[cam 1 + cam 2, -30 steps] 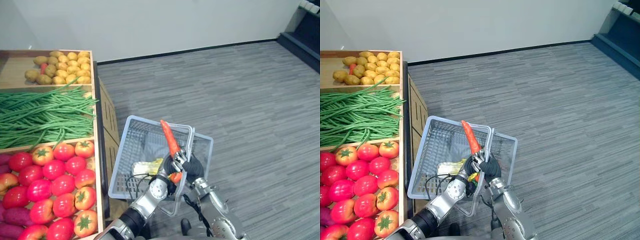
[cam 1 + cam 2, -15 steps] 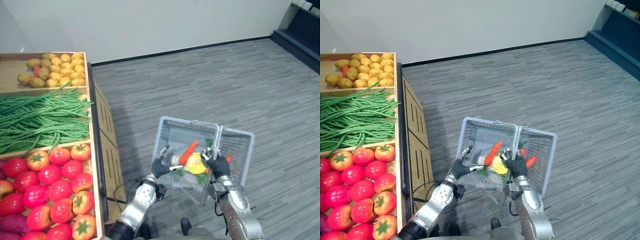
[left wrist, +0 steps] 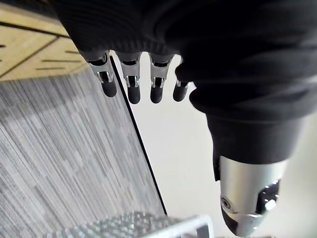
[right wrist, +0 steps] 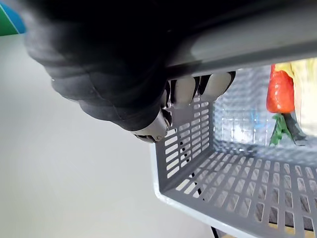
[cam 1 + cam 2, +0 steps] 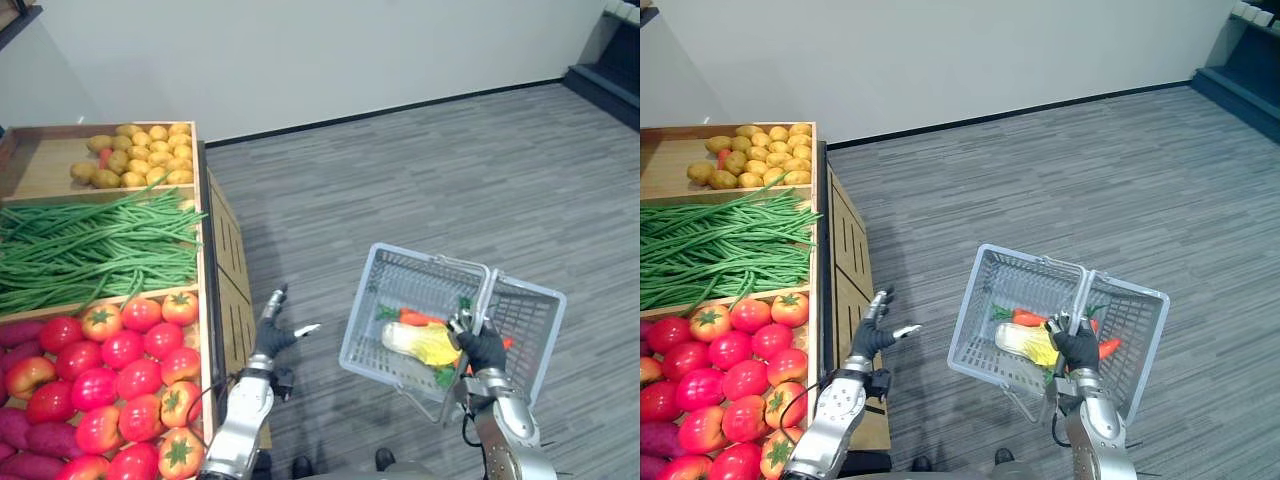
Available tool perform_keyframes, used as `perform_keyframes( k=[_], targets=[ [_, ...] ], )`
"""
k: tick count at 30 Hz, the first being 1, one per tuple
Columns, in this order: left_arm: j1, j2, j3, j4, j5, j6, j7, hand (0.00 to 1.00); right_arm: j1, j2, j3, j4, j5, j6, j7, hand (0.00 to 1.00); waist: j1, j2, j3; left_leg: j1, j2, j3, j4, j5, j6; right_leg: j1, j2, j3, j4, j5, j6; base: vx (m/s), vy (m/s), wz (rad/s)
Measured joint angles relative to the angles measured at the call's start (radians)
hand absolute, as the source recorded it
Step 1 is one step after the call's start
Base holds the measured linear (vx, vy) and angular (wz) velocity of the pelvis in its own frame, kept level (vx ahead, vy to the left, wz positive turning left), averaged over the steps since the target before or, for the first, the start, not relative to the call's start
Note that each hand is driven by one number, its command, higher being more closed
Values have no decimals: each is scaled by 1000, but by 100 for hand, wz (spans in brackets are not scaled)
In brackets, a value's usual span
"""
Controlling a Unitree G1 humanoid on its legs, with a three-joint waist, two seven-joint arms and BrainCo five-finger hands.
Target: Pick vegetable in the basket
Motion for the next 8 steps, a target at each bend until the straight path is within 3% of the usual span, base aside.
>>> perform_keyframes(
  k=[6, 8],
  targets=[
    [103, -2, 80, 21, -25, 0, -2, 0, 28, 19, -26, 37, -90, 0, 17, 100, 7, -2, -1, 2, -1, -8, -5, 0, -1, 9, -4, -21, 2, -5, -1, -24, -15, 11],
    [106, -16, 96, 53, -25, 0, -3, 0, 57, 21, -25, 42, -133, 0, 16, 100, 22, -3, -2, 4, -2, -10, -8, 0, -1, 13, -5, -31, 7, -11, -1, -33, -16, 10]
  ],
)
